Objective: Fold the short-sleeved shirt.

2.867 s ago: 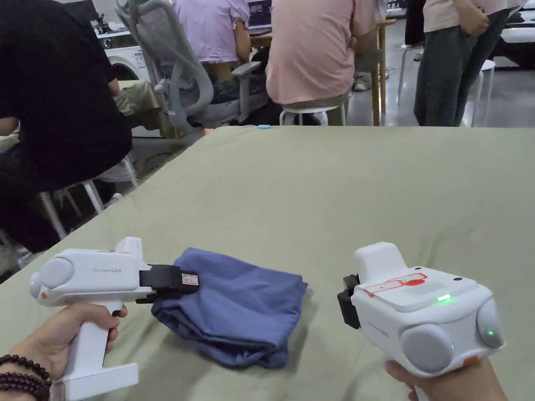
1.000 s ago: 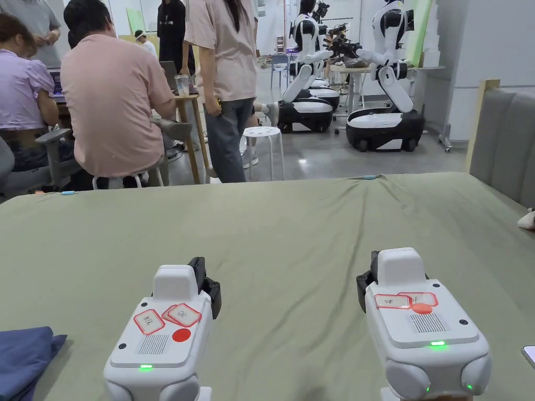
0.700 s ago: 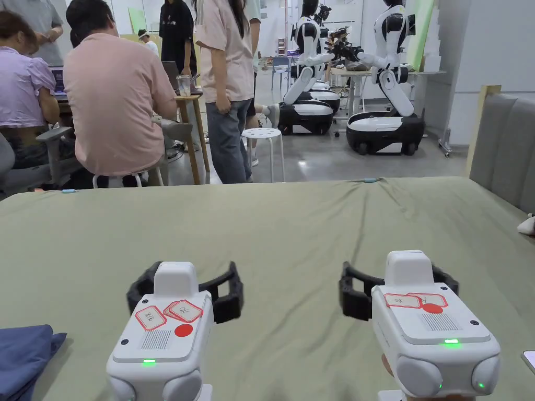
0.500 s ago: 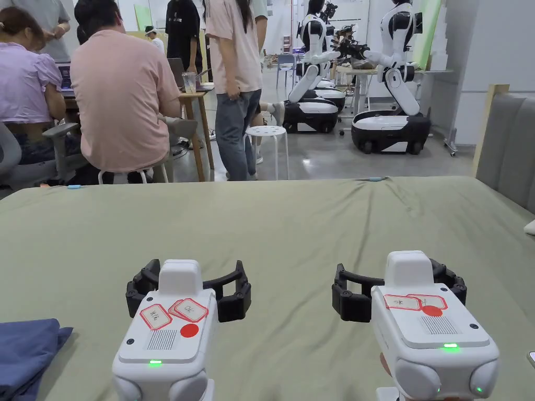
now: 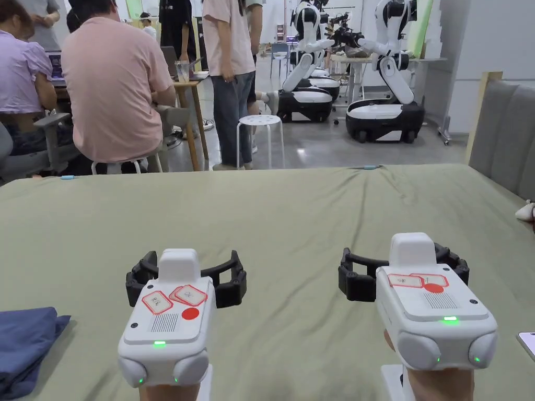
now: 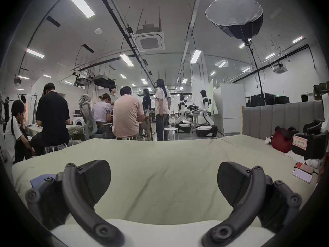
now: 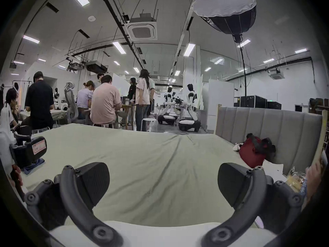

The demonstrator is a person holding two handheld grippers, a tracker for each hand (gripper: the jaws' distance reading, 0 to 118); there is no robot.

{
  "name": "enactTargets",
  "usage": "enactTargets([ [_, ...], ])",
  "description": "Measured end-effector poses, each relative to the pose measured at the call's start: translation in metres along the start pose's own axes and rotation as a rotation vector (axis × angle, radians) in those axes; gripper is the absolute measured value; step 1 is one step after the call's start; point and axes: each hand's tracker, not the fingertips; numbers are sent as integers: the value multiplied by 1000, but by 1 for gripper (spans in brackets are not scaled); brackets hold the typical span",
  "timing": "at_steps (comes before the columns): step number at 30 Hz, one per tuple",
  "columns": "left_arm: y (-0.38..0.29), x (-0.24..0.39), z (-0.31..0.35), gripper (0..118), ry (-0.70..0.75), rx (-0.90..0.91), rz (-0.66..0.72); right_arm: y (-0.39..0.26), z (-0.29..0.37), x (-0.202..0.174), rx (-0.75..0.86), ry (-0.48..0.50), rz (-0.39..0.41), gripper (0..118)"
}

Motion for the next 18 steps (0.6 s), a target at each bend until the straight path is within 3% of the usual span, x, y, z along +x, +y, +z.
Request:
enactTargets([
  [18, 2, -5, 9, 118, 2, 1, 5, 6, 9, -3, 5, 10, -13, 118],
])
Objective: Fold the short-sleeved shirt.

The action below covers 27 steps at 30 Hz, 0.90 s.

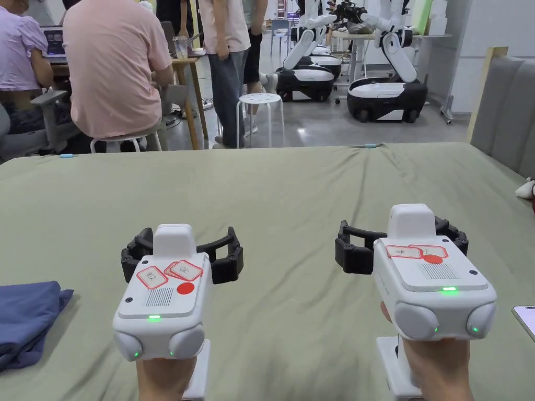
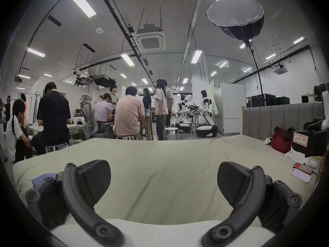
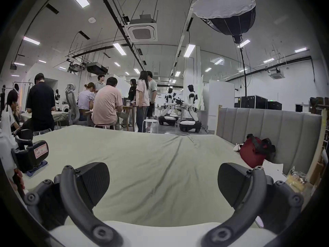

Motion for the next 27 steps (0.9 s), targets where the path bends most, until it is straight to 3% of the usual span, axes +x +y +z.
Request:
enactTargets([
  [27, 3, 1, 3, 118, -10, 7, 25, -4, 4, -1, -1, -16, 7, 118],
])
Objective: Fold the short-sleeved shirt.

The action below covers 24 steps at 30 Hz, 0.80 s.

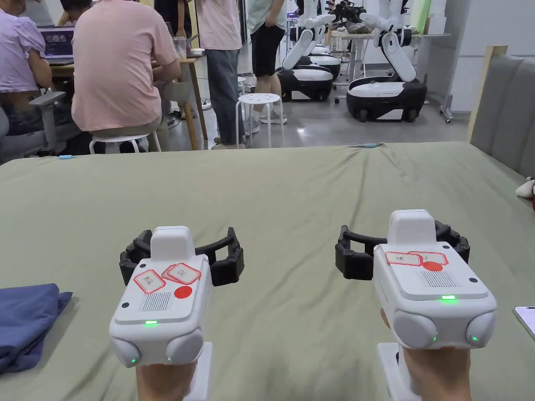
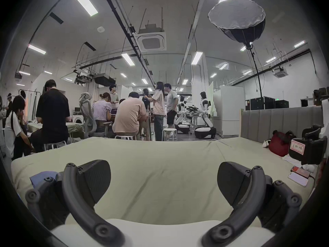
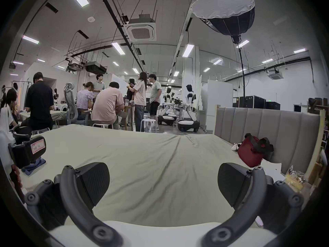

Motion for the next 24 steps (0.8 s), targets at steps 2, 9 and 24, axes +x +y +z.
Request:
enactTargets([
  [2, -2, 1, 1, 118, -3, 20, -14, 0, 0, 0, 0, -2, 1, 118],
  [9, -1, 5, 1, 118, -10, 18, -31, -2, 0, 1, -5, 1, 0, 118],
  [24, -4, 5, 2, 118, -22, 5, -35, -3, 0, -2, -16, 4, 19, 118],
])
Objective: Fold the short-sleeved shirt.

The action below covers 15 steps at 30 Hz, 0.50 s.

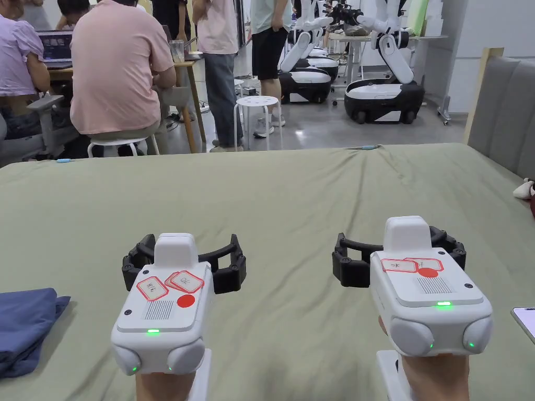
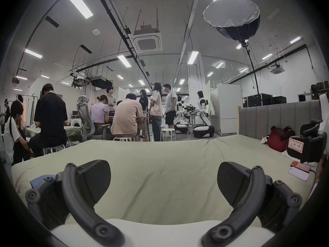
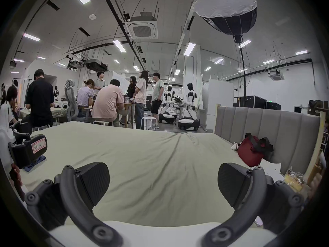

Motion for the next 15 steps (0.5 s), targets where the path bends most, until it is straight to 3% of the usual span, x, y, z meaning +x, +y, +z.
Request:
enactTargets([
  [15, -4, 0, 0, 118, -8, -20, -13, -1, 0, -1, 3, 8, -3, 118],
])
